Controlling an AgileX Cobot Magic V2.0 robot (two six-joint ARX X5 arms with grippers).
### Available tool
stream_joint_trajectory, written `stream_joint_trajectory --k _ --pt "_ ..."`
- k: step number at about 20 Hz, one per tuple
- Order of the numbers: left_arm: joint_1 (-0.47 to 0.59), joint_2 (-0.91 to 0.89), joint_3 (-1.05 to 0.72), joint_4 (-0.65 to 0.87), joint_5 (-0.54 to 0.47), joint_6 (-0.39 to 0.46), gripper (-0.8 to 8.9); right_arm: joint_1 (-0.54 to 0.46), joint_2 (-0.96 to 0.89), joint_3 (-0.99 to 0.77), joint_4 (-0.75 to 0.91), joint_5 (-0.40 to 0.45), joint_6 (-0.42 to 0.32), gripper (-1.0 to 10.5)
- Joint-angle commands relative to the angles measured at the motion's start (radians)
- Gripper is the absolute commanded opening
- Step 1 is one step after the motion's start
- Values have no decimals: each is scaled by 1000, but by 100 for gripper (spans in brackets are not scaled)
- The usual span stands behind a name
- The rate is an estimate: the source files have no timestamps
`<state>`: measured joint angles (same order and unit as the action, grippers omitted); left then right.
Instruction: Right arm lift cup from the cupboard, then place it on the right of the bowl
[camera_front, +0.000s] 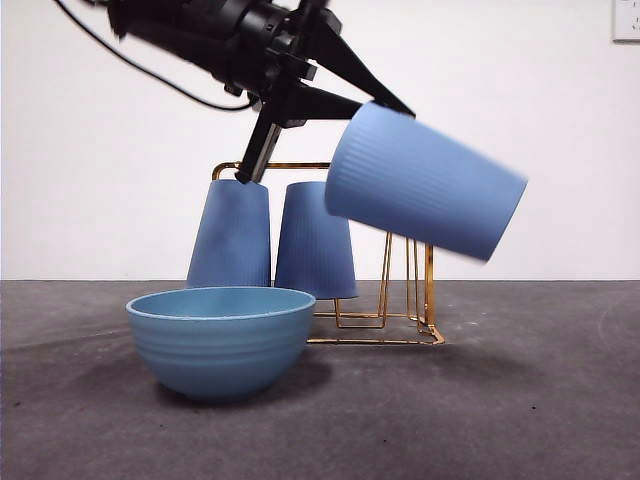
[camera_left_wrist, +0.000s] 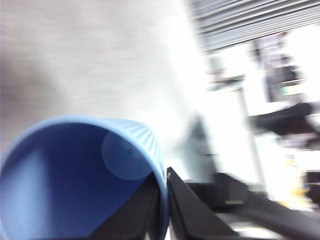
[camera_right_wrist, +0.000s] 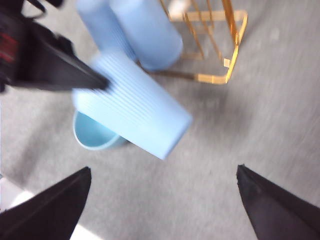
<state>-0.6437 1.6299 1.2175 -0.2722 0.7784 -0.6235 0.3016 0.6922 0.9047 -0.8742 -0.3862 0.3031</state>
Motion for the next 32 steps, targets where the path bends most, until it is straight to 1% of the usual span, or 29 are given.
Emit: stream_joint_trajectory --k 1,3,5,9,15,19,23,25,30,32 --pt "-45 13 101 -123 -117 214 10 3 -31 31 -2 23 -31 473" --pt "-81 18 160 -220 -240 281 10 4 -50 44 -42 50 -31 473" --pt "-110 31 198 -299 -322 333 10 4 -55 57 -100 82 -35 473" --pt "-153 85 237 -354 -422 393 10 4 -62 58 -124 80 -47 473" --pt "-219 190 352 -476 -544 529 10 4 -62 58 -126 80 -47 473" --pt "-279 249 412 -563 -676 616 10 3 -62 58 -125 80 -47 473" --pt "-331 266 416 -562 -787 673 10 3 -62 58 -123 80 -50 473" --pt "-344 273 416 -558 -814 695 10 3 -62 58 -122 80 -50 473" --pt "-354 293 416 -572 -816 721 10 3 -61 58 -122 80 -50 473" --pt "-354 293 416 -578 -816 745 11 3 -61 58 -122 80 -50 473"
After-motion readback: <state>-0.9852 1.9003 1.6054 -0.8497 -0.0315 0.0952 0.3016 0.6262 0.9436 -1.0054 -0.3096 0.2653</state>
